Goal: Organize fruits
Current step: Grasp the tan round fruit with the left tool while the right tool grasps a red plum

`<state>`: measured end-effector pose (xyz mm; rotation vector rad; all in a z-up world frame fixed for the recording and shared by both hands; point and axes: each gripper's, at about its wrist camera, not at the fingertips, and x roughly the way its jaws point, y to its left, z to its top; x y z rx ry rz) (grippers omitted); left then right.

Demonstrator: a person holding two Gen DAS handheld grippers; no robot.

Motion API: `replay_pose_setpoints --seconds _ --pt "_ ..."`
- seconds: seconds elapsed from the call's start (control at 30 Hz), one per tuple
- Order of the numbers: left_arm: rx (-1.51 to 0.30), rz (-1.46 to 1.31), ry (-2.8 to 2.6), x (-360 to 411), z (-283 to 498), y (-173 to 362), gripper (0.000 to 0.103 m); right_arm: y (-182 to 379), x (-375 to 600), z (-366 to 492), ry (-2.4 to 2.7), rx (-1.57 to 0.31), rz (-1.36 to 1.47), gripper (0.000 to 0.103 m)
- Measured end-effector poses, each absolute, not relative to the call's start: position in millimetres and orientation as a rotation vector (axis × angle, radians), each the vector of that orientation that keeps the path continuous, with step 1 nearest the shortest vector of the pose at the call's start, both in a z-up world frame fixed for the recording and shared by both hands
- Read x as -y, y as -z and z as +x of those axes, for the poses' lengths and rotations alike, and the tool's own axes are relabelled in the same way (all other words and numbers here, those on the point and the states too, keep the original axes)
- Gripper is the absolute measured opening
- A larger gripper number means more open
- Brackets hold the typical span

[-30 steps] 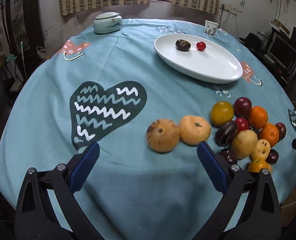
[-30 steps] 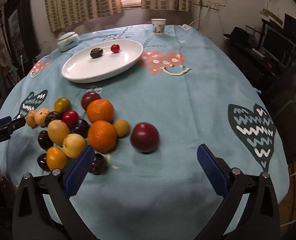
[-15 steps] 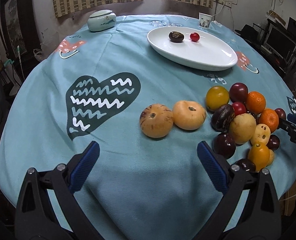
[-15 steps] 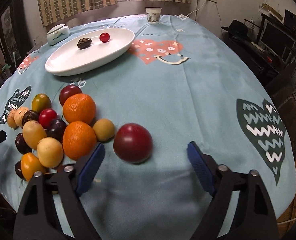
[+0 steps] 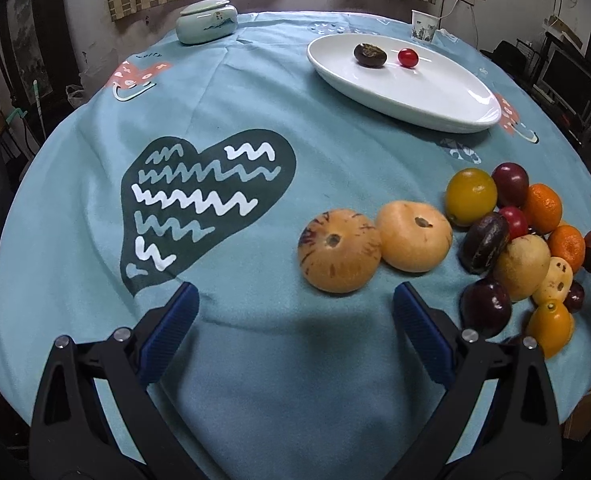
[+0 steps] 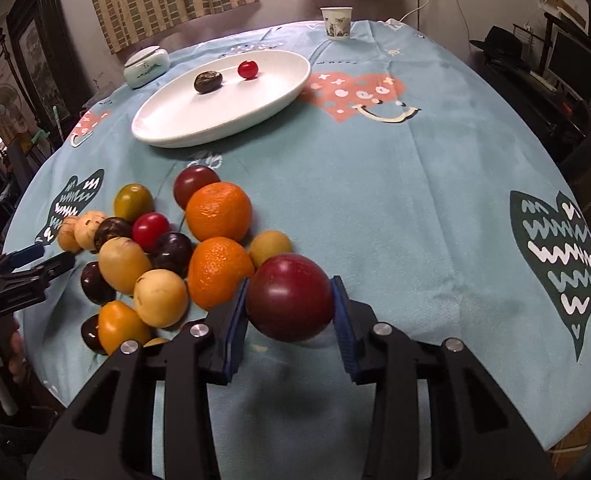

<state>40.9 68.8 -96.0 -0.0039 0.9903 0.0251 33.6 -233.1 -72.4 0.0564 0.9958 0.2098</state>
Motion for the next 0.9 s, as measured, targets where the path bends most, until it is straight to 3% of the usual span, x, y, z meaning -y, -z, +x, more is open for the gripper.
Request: replay_pose_setpoints --seconds 0.1,0.17,0.27,0.9 --pt "-1.008 -0.01 -0.014 -67 51 105 0.098 72 231 32 -0.217 -1.002 0.063 0.04" --pt "-0.981 -0.023 0.006 -67 55 100 0.082 71 231 30 -0.221 -1.008 0.07 0.04" --pt "-0.971 -0.009 0.043 -61 61 96 0.041 72 232 30 -0.226 -1.012 0.08 0.04" --pt "-0.877 -0.052 0.214 -34 23 36 0.039 51 212 20 -0.339 -0.97 0.094 0.04"
